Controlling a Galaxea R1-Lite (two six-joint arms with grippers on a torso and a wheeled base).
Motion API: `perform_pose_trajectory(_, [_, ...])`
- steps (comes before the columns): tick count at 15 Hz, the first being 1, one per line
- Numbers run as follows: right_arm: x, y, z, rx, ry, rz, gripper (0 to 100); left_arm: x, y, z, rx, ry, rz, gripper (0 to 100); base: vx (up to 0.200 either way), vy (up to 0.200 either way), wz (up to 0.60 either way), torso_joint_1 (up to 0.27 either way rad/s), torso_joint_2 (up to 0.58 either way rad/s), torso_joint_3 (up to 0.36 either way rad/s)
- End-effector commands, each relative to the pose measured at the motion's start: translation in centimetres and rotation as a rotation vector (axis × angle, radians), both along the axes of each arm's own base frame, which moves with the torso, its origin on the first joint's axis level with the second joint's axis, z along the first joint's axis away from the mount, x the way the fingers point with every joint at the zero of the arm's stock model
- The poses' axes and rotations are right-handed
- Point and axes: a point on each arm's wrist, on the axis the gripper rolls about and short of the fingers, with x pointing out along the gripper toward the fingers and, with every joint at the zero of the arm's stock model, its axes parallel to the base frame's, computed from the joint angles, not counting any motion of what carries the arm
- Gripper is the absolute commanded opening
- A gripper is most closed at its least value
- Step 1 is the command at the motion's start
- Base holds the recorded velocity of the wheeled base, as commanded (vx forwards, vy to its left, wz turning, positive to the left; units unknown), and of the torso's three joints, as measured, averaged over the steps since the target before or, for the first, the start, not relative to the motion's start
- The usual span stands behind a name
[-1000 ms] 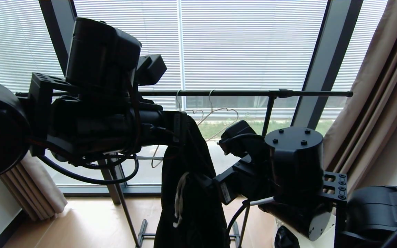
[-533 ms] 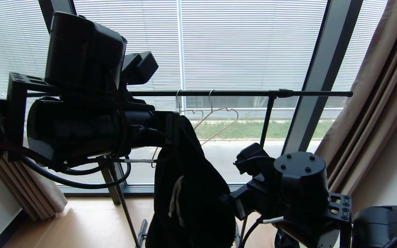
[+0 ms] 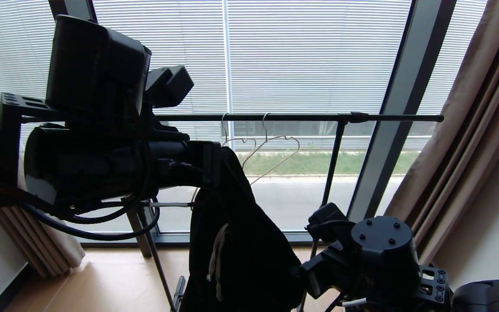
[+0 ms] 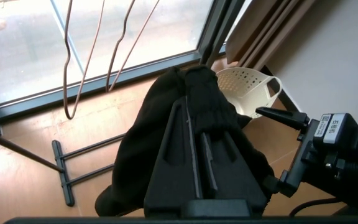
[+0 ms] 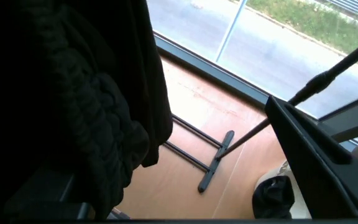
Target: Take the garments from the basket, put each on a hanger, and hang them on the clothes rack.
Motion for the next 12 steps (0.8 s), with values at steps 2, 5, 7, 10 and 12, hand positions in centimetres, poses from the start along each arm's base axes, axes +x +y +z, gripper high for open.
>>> perform_pose_trajectory(2, [0.5,-0.3,0.3,0.028,-0.024,-0.018,0,0.0,0.1,-0.3,0.007,0.011,0.000,0,0.000,0.000,0.00,0.000,0.00,0.000])
perform_pose_trajectory(5, [2.6,-2.1,1.2,0.085,-0.089,-0.112,0,-0.3,0.7,-3.4,0.088,0.078,-0.004,0,0.000,0.000,0.00,0.000,0.00,0.000])
perform_pose_trajectory(7, [4.3,-3.9,1.6,0.116,-0.119,-0.198,0,-1.2,1.6,-5.6,0.153,0.100,-0.084,0,0.000,0.000,0.00,0.000,0.00,0.000])
perform_pose_trajectory(10, [5.2,-4.2,2.4,0.183,-0.131,-0.204,0,-1.9,2.5,-7.1,0.170,0.083,-0.152,0,0.000,0.000,0.00,0.000,0.00,0.000])
perform_pose_trajectory(12, [5.3,-4.2,2.5,0.187,-0.136,-0.206,0,-2.2,2.7,-7.8,0.191,0.100,-0.161,100,0.000,0.000,0.00,0.000,0.00,0.000])
